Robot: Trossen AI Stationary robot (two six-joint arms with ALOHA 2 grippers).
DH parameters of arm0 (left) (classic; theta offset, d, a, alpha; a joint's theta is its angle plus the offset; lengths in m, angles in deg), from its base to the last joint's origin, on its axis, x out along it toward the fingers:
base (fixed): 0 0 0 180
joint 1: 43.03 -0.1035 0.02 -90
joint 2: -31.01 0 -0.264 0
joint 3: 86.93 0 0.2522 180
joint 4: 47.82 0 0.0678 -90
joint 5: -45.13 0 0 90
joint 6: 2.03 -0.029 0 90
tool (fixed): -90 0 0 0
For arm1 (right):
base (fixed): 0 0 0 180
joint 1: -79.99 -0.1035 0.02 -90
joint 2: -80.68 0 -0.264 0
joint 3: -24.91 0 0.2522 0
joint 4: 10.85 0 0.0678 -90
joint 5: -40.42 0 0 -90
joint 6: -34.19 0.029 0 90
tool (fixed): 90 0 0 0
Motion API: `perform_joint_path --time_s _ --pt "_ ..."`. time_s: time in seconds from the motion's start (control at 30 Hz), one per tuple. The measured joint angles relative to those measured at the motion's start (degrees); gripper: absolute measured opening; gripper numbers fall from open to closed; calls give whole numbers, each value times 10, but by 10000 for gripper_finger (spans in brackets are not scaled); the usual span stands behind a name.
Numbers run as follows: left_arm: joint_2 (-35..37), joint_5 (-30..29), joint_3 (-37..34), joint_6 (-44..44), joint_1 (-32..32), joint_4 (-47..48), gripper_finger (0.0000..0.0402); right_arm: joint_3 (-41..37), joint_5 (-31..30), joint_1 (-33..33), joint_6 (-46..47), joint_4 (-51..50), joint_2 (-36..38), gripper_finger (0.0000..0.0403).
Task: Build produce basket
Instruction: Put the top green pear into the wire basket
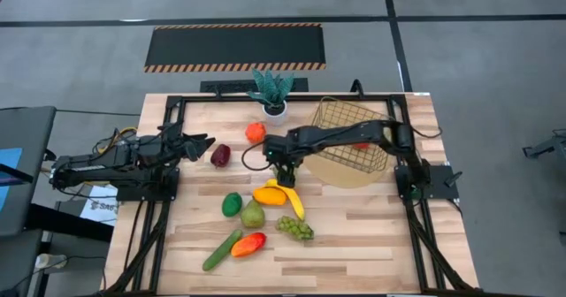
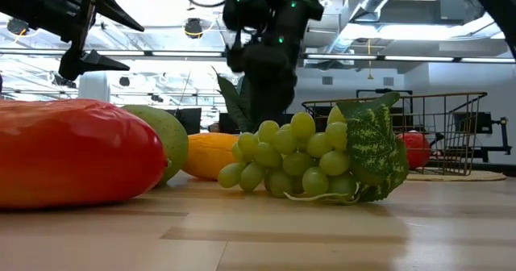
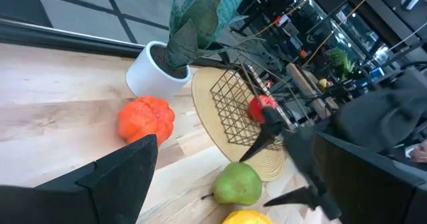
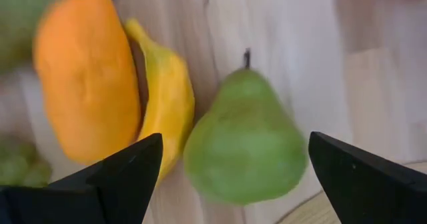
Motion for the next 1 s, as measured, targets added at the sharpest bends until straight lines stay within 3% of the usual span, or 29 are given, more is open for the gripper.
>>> perform_joint_path --time_s 0.33,0.63,0.87,1.0 --pt "0 0 0 3 0 0 384 2 0 8 -4 -17 -32 386" --pt "0 -1 0 4 0 0 384 0 1 17 -5 -20 -27 315" --pt "0 -1 0 4 0 0 384 -2 0 26 -3 -17 21 305" --pt "0 -1 0 4 0 0 384 -2 1 34 12 -1 87 311"
